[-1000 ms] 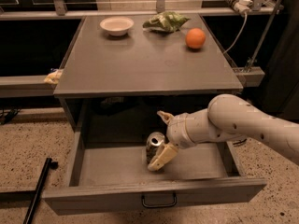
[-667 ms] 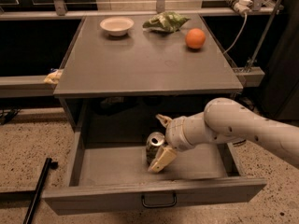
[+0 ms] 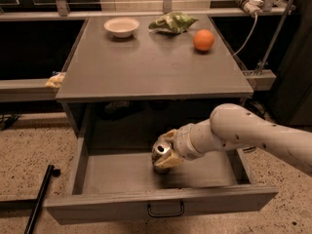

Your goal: Pick 7up can from top drawer and place on counter

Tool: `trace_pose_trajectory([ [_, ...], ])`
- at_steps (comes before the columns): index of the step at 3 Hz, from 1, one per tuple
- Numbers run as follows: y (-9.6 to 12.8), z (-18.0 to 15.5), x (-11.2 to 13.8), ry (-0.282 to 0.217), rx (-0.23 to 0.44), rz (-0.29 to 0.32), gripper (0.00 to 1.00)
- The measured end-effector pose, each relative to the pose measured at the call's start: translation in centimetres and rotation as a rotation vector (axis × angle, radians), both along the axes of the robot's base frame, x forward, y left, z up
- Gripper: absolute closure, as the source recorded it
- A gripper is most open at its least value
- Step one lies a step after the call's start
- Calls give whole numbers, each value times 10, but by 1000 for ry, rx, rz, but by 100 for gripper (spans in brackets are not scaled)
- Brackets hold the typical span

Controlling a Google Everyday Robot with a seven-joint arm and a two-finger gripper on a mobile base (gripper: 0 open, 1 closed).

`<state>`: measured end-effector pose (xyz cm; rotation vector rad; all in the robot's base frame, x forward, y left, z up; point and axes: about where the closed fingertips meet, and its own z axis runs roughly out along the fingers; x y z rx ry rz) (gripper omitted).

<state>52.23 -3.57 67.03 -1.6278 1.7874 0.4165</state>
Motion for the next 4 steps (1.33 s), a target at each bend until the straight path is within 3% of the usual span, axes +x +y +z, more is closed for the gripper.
trace_pose_trajectory([
  [1, -10, 21, -2, 8, -13, -31, 69],
  [2, -25, 64, -5, 16, -14, -69, 92],
  [3, -36, 124, -1, 27, -5, -87, 100],
  [4, -44, 194, 9, 29, 28, -78, 100],
])
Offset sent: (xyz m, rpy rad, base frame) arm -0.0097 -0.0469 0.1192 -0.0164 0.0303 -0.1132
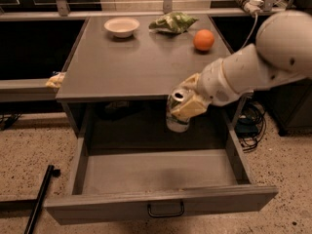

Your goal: Pick 7up can from top drawer and place on counter

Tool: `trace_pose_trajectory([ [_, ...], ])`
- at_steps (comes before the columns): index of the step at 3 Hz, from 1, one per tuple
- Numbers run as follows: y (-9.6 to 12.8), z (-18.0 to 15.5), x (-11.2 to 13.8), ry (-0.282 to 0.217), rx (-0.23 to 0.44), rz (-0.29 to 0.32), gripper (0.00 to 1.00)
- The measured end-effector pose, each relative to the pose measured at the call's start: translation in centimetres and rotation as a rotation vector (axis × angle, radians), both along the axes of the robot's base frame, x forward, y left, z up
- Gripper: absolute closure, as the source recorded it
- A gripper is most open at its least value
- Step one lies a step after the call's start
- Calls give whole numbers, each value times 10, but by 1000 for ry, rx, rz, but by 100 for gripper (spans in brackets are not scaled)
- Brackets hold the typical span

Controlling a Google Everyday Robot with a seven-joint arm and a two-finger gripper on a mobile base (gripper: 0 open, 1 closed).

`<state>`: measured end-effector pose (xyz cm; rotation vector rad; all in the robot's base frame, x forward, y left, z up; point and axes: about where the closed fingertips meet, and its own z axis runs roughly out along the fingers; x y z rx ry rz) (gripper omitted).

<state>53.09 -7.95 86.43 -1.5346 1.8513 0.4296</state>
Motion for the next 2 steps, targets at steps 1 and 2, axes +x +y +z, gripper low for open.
trace_pose_trajectory([
  [1, -6, 69, 14, -28, 78, 11, 100],
  [2, -8, 105, 21, -94, 94, 9, 100],
])
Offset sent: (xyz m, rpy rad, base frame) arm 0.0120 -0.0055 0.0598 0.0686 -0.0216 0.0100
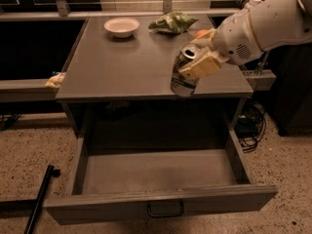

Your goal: Pick 7up can from top drawer and place on counter

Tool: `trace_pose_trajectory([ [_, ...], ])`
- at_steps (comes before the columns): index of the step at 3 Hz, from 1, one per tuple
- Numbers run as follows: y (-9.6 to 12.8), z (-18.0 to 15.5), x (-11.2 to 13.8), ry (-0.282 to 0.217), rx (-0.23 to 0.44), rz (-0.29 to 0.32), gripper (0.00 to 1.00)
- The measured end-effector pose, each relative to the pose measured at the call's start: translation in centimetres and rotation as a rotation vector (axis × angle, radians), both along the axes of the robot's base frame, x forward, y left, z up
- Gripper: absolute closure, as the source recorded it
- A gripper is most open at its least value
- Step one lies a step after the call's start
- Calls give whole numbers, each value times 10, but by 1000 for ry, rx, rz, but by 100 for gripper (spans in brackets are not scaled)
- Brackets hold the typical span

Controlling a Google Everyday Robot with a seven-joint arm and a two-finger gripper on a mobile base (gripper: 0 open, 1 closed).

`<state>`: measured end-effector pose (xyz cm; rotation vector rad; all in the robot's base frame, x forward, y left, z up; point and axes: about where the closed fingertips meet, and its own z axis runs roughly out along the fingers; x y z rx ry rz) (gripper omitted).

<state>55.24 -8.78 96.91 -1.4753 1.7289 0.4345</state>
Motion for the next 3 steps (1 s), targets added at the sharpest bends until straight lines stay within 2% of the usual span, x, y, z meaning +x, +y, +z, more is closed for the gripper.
trace_pose_trajectory([
  [1, -2, -5, 15, 13, -1, -25, 100],
  [3, -9, -21, 99, 58, -34, -59, 100],
])
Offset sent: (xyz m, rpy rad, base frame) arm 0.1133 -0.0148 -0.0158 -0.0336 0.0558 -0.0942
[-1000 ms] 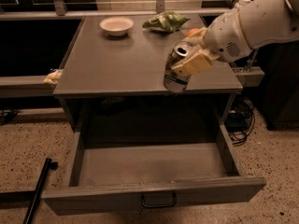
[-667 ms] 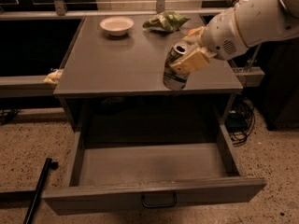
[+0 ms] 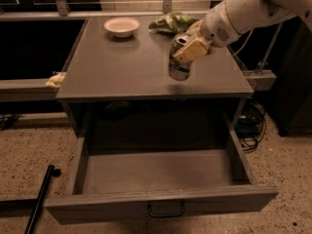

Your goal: Pick 7up can from top drawer and place on counter

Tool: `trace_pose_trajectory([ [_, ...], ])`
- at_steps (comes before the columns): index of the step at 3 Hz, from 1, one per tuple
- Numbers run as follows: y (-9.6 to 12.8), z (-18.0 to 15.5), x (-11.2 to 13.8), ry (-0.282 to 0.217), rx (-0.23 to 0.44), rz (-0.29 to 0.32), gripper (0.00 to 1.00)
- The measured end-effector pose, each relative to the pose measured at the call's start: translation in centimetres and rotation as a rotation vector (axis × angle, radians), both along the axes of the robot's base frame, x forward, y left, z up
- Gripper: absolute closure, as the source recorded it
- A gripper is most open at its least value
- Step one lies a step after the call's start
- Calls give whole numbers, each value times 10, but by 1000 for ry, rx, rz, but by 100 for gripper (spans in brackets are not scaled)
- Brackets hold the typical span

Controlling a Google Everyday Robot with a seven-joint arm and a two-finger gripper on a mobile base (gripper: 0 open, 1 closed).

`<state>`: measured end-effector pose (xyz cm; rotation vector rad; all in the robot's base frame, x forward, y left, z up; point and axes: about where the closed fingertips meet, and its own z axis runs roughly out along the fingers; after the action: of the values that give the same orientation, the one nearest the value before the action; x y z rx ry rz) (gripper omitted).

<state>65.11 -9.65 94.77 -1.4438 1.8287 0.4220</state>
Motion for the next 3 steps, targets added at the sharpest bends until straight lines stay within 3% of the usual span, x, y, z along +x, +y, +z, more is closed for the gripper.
trace_pose_trajectory([
  [1, -1, -7, 29, 10, -4, 1, 100],
  [3, -3, -38, 51, 58, 2, 7, 100],
])
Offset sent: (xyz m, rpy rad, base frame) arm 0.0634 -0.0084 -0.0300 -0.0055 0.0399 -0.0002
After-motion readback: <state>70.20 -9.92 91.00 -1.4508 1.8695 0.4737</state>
